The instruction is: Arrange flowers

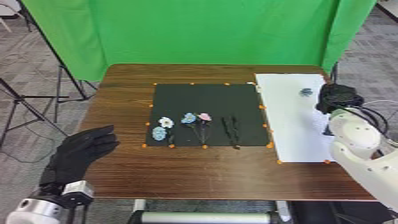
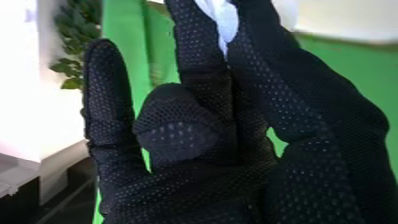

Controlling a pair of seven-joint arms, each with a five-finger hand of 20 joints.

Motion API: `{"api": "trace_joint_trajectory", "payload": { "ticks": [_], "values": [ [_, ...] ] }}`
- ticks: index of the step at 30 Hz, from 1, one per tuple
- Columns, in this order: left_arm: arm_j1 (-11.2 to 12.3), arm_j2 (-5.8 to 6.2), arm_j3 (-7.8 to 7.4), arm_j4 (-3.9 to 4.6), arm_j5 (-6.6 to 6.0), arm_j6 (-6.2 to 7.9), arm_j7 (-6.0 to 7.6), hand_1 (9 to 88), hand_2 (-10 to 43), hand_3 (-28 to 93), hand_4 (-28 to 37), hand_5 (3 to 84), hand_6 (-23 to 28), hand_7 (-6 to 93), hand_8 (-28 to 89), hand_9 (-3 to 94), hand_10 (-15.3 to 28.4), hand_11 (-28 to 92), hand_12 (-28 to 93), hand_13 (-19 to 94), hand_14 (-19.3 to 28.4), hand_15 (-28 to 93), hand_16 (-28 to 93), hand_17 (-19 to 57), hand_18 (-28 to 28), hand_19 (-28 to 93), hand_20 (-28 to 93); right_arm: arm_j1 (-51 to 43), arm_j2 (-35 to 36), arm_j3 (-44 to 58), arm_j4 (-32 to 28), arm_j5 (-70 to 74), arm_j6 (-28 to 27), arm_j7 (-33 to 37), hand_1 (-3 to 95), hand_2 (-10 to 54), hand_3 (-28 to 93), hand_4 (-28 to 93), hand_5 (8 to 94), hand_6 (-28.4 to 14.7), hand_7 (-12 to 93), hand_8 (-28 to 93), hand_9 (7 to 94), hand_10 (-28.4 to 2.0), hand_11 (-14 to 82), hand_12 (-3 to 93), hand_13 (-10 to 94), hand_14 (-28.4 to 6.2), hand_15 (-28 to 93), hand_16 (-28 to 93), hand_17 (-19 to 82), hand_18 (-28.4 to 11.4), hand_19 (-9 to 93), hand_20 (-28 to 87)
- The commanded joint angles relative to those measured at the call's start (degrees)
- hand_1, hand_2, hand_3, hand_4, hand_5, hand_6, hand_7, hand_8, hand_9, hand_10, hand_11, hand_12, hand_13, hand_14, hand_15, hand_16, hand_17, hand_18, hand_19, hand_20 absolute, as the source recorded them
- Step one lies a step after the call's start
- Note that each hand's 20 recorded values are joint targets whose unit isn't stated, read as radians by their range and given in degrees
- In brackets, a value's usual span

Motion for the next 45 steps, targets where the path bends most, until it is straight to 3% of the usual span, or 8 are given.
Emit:
{"api": "trace_joint_trajectory", "payload": {
  "ticks": [1,10,15,20,23,31,39,45],
  "values": [
    [2.20,-0.10,-0.91,-0.76,-0.43,0.58,0.58,27.4,3.7,83,-16.0,45.9,13.1,19.5,-11,40.8,22.7,37,11,28,28.4,64,-14,-8.8,22.8,59,11,7.29,-1.41,-3.22,-7.33,4.72,2.87,-3.13,54.7,-9.5,78,-28,82.7,3.9,25,0,93.6,-3.7,9.5,35.4,83,0.5,76,21,36,-14.8,84,6],
    [2.35,-0.38,-1.63,-1.08,-0.28,0.62,0.49,27.4,3.8,83,-16.1,46.0,13.2,19.4,-10,40.8,22.7,37,11,28,28.4,64,-14,-8.8,22.8,59,11,12.28,-7.72,-8.06,-11.05,10.64,1.16,-8.40,54.6,-9.5,78,-28,82.5,3.9,25,0,93.6,-3.9,9.6,35.8,83,0.5,77,22,36,-14.7,85,5],
    [1.72,-0.51,-2.03,-1.03,0.22,-0.14,-0.92,27.5,3.8,83,-16.1,45.9,13.2,19.5,-10,40.9,22.7,37,11,28,28.4,64,-14,-8.8,22.8,59,11,14.07,-10.75,-11.75,-10.11,10.00,2.01,-8.91,54.4,-9.5,78,-28,82.4,3.9,25,1,93.5,-4.0,9.5,35.8,82,0.3,77,22,35,-14.6,85,5],
    [0.66,-0.45,-1.09,-0.75,-0.34,0.43,-0.19,27.3,3.8,83,-15.9,46.0,13.1,19.5,-10,40.9,22.7,37,11,28,28.4,64,-14,-8.8,22.7,59,11,15.44,-13.22,-16.44,-8.38,7.79,2.50,-9.93,53.3,-9.5,79,-28,81.4,4.5,26,1,93.3,-3.9,9.6,35.9,82,0.3,77,22,35,-14.5,84,5],
    [-0.39,-0.57,-0.82,-0.38,0.10,-0.38,-1.23,27.4,3.8,83,-16.0,46.0,13.2,19.5,-10,41.0,22.8,37,11,28,28.4,64,-14,-8.8,22.8,59,11,15.10,-15.16,-17.61,-7.66,7.24,2.20,-9.96,53.2,-9.5,79,-28,81.1,4.6,26,0,93.2,-3.9,9.7,35.9,82,0.3,77,22,35,-14.5,84,5],
    [-3.01,-0.58,0.04,0.34,0.49,-1.15,-2.12,27.4,3.7,83,-16.0,46.0,13.2,19.3,-10,40.9,22.7,37,11,28,28.4,64,-14,-8.8,22.8,59,11,14.70,-17.70,-19.76,-4.65,1.66,3.14,-10.76,52.9,-9.5,79,-28,80.5,4.8,27,0,92.8,-3.7,9.7,35.9,82,0.0,77,22,34,-14.2,84,4],
    [-2.97,-1.00,-0.42,0.49,0.76,-1.65,-2.67,27.5,3.7,83,-16.0,46.0,13.2,19.4,-10,41.0,22.7,37,11,28,28.4,64,-14,-8.8,22.7,59,11,12.68,-18.51,-19.18,-4.24,2.54,0.82,-7.27,52.5,-9.5,79,-28,79.4,4.9,29,-1,91.9,-4.1,9.9,35.9,81,-0.6,77,22,33,-14.3,83,4],
    [-4.04,-0.98,0.05,0.80,0.97,-2.05,-3.11,27.5,3.7,83,-16.0,46.0,13.1,19.4,-10,40.9,22.7,37,11,28,28.4,64,-14,-8.8,22.7,59,11,11.97,-19.58,-17.82,-3.37,3.48,-0.42,-7.00,51.8,-9.5,79,-28,78.4,4.5,29,-2,90.9,-4.7,10.2,36.6,80,-1.0,77,22,32,-14.5,82,4]
  ]
}}
